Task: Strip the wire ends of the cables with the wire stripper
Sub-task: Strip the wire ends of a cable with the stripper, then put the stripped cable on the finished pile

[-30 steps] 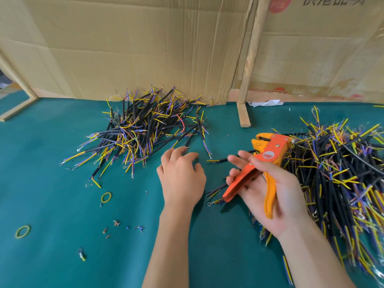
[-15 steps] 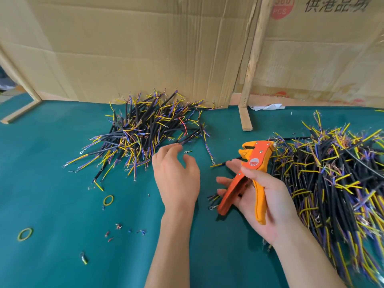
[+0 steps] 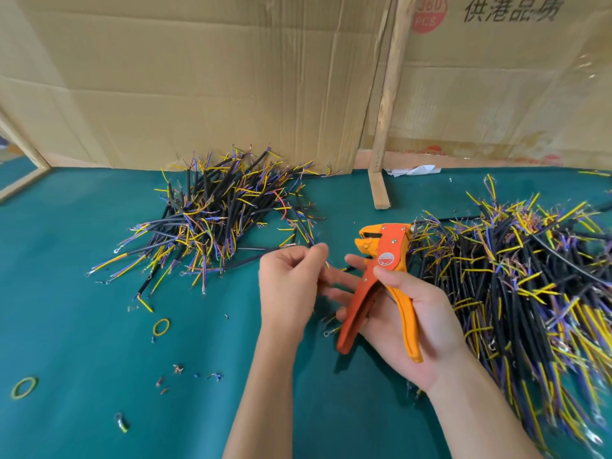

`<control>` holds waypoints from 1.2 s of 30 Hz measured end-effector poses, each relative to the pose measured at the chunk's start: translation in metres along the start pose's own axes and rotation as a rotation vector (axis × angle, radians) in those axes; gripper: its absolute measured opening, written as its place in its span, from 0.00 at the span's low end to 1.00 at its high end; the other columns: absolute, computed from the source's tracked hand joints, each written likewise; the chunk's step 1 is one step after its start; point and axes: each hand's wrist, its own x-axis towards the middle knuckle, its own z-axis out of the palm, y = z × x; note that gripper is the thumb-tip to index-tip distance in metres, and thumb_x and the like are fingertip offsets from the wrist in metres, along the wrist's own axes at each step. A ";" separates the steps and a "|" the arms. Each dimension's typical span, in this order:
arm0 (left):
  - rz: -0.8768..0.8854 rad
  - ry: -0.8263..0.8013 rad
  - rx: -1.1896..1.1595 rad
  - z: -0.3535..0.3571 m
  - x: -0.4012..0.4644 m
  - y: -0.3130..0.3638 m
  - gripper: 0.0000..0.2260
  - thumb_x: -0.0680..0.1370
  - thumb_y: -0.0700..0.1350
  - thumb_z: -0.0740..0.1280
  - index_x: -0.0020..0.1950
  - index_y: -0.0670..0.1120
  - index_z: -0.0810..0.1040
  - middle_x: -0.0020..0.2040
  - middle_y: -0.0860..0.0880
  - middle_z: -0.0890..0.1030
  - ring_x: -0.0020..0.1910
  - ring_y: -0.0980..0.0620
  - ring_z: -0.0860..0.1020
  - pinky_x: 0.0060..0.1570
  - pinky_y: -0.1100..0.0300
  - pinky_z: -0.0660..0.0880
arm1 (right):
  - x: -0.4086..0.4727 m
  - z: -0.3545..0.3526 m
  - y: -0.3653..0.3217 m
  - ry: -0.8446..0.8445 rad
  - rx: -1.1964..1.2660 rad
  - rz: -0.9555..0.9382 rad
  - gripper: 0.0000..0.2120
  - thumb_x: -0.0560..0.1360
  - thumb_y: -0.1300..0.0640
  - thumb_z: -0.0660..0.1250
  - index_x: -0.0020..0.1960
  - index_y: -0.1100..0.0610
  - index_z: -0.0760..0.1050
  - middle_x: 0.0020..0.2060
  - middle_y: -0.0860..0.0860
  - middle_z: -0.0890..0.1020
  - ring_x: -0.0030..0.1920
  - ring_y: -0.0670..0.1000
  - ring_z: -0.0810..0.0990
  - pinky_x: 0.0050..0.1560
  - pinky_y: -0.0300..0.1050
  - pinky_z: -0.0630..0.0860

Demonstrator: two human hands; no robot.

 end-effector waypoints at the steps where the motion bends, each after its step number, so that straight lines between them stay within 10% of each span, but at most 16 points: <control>1: -0.001 0.071 0.126 -0.002 0.003 -0.005 0.17 0.73 0.49 0.67 0.28 0.41 0.72 0.24 0.49 0.73 0.27 0.49 0.70 0.34 0.53 0.71 | 0.000 0.000 0.000 0.007 0.001 0.006 0.30 0.70 0.57 0.68 0.71 0.65 0.72 0.62 0.70 0.80 0.51 0.65 0.83 0.44 0.55 0.82; 7: 0.028 0.110 0.756 0.000 0.002 -0.014 0.12 0.74 0.52 0.72 0.52 0.50 0.75 0.49 0.52 0.77 0.49 0.46 0.77 0.46 0.54 0.71 | 0.003 0.001 0.002 0.042 -0.025 -0.015 0.29 0.70 0.59 0.66 0.71 0.64 0.70 0.59 0.67 0.82 0.51 0.64 0.84 0.42 0.53 0.82; 14: 0.018 0.119 0.967 0.005 0.001 -0.015 0.08 0.80 0.52 0.66 0.51 0.48 0.76 0.54 0.48 0.80 0.52 0.39 0.78 0.43 0.53 0.68 | 0.003 -0.002 0.000 0.086 -0.053 -0.053 0.30 0.69 0.58 0.68 0.70 0.63 0.71 0.59 0.66 0.83 0.49 0.63 0.85 0.42 0.54 0.82; 27: -0.057 0.076 0.211 0.004 0.007 -0.012 0.04 0.77 0.47 0.69 0.50 0.49 0.80 0.25 0.55 0.76 0.26 0.54 0.73 0.36 0.57 0.71 | 0.005 -0.005 0.002 0.078 -0.078 -0.050 0.28 0.70 0.58 0.69 0.69 0.63 0.73 0.60 0.65 0.83 0.49 0.63 0.85 0.42 0.55 0.82; 36: -0.191 -0.177 -0.041 0.003 0.003 -0.003 0.05 0.75 0.34 0.68 0.49 0.42 0.76 0.30 0.51 0.76 0.22 0.55 0.69 0.20 0.67 0.64 | 0.006 -0.008 0.003 0.082 -0.067 -0.068 0.33 0.66 0.57 0.74 0.70 0.62 0.73 0.61 0.64 0.82 0.38 0.57 0.79 0.41 0.55 0.79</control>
